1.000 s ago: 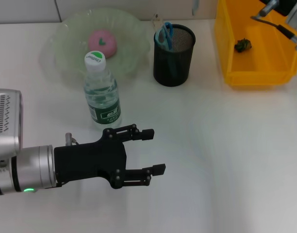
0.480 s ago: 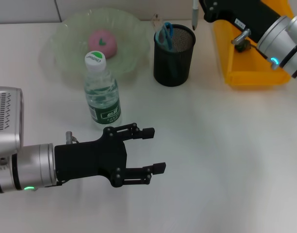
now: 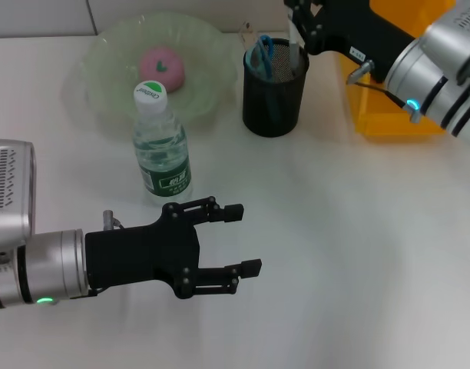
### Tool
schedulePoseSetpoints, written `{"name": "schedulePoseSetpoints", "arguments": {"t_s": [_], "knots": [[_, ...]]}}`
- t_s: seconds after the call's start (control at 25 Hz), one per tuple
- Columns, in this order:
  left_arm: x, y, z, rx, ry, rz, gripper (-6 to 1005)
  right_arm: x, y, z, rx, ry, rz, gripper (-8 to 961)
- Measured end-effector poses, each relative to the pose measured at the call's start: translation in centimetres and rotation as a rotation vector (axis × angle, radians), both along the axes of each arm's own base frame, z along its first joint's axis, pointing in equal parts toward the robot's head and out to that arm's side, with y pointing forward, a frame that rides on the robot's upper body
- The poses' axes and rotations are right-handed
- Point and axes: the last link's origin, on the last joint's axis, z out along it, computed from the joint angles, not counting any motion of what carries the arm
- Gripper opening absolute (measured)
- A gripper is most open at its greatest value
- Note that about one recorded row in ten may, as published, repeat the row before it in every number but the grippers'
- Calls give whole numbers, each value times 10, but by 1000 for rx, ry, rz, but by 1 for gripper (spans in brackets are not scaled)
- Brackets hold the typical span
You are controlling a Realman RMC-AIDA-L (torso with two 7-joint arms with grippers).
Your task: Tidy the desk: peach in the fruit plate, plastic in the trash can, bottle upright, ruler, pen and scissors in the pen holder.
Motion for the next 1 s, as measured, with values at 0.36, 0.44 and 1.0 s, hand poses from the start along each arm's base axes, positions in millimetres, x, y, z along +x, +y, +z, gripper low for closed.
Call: {"name": "schedulePoseSetpoints", "arguments": {"t_s": [0.36, 0.44, 1.0], "knots": [[-1, -2, 0, -1, -5, -2, 798, 3, -8, 2, -34, 55, -6, 294], [-1, -3, 1, -3, -9, -5, 797, 2, -16, 8, -44, 108, 20, 385], [-11, -9, 20, 51, -43, 20, 797, 45, -136, 77, -480, 139, 219, 791]]}}
